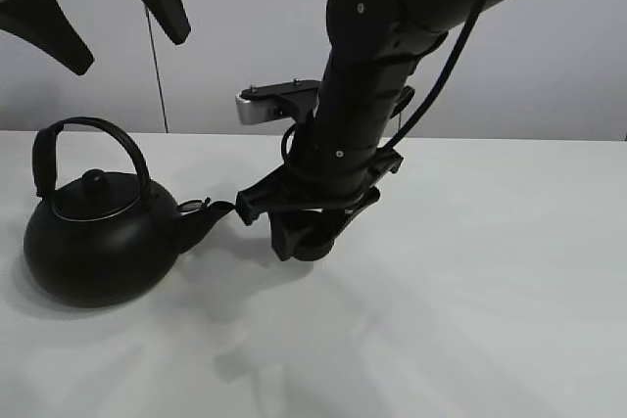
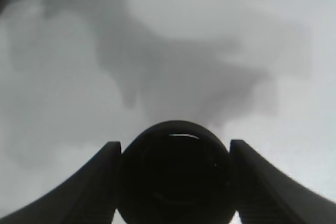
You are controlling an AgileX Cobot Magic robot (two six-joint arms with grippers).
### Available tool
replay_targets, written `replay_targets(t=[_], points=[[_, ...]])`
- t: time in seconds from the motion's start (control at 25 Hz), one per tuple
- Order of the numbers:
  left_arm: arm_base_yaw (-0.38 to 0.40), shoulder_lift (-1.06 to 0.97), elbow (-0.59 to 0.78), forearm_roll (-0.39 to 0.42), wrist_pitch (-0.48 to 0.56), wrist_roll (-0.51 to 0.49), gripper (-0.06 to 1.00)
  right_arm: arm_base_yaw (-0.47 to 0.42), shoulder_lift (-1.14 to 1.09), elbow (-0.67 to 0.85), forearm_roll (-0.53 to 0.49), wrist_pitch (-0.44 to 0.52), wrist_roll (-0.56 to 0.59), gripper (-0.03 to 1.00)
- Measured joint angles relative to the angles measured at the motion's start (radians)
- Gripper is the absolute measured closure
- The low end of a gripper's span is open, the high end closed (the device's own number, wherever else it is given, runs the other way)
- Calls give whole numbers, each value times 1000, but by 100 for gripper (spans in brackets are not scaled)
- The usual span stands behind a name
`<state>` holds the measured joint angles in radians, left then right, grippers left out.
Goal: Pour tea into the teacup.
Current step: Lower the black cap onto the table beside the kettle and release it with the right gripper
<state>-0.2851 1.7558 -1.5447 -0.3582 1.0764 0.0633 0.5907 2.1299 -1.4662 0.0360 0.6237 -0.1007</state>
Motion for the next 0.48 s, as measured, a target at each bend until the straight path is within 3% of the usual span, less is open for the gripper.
replay_targets(t=[0.48], points=[[0, 0, 0, 0, -1, 0, 27, 30, 43, -2, -6, 7, 0, 57]])
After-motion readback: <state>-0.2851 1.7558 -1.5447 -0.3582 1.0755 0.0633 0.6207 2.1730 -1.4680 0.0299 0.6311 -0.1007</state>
